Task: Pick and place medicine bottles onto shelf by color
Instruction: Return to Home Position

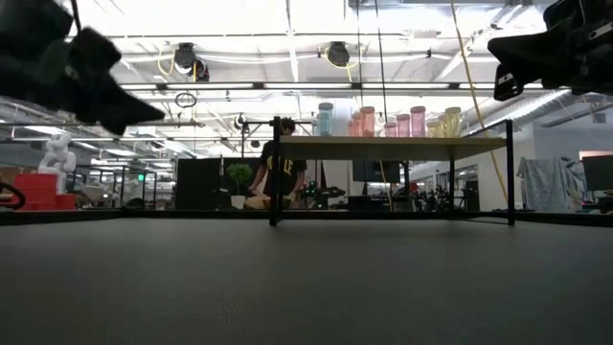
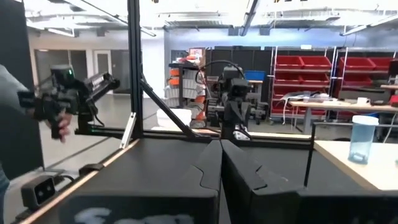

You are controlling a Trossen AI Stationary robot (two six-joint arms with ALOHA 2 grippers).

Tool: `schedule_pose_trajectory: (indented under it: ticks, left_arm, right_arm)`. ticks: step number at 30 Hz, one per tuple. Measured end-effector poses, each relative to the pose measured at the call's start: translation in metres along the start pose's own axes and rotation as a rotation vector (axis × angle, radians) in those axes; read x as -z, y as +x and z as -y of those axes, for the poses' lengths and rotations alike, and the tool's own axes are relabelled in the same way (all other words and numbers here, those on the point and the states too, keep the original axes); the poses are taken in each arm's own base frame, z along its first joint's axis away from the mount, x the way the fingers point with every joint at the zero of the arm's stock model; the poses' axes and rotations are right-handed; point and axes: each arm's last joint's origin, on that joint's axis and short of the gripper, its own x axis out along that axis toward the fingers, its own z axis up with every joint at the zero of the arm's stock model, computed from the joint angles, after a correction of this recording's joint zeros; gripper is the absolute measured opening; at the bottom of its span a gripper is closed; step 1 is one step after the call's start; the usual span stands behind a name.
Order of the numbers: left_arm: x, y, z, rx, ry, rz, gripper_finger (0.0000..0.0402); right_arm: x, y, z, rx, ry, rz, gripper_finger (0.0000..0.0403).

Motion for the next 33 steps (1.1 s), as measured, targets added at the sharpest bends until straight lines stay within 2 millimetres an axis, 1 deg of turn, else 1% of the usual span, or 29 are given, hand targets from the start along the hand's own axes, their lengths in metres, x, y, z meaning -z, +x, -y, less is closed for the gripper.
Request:
schedule_pose_trajectory:
  ticks: [2, 4, 7, 9, 13, 20, 26, 29, 31, 33]
  left_arm:
    - [0.014, 0.001, 0.0, 0.048, -0.035, 0.016, 0.0009]
    - [0.014, 0.0, 0.003, 0.11, -0.022, 0.0, 0.0015]
    - [0.01, -0.002, 0.007, 0.22, 0.019, 0.04, 0.0018]
    - [0.009, -0.004, 0.008, 0.263, 0.042, 0.06, 0.0014]
    - [0.008, -0.007, 0.008, 0.266, 0.063, 0.072, 0.0003]
    - [0.009, -0.012, 0.007, 0.267, 0.082, 0.097, 0.0018]
    - [0.001, -0.017, 0.007, 0.265, 0.12, 0.198, 0.0004]
    - [-0.003, -0.019, 0.008, 0.266, 0.108, 0.245, 0.0006]
    - [-0.002, -0.018, 0.008, 0.271, 0.064, 0.224, 0.0014]
    - [0.005, -0.016, 0.007, 0.272, -0.004, 0.142, 0.0023]
  right_arm:
    - [0.0, 0.0, 0.0, -0.001, 0.022, 0.0, 0.0002]
    - [0.0, 0.0, 0.0, -0.002, 0.035, -0.001, 0.0002]
    - [0.0, 0.0, 0.0, -0.002, 0.037, -0.001, 0.0002]
    - [0.0, 0.0, 0.0, -0.002, 0.036, -0.001, 0.0002]
    - [0.0, 0.0, 0.0, -0.002, 0.036, 0.001, 0.0002]
    - [0.0, 0.0, 0.0, -0.002, 0.036, 0.002, 0.0002]
    - [0.0, 0.0, 0.0, -0.002, 0.036, 0.002, 0.0002]
    - [0.0, 0.0, 0.0, -0.002, 0.036, 0.002, 0.0002]
    - [0.0, 0.0, 0.0, -0.002, 0.036, 0.002, 0.0002]
    - [0.0, 0.0, 0.0, -0.002, 0.036, 0.003, 0.0002]
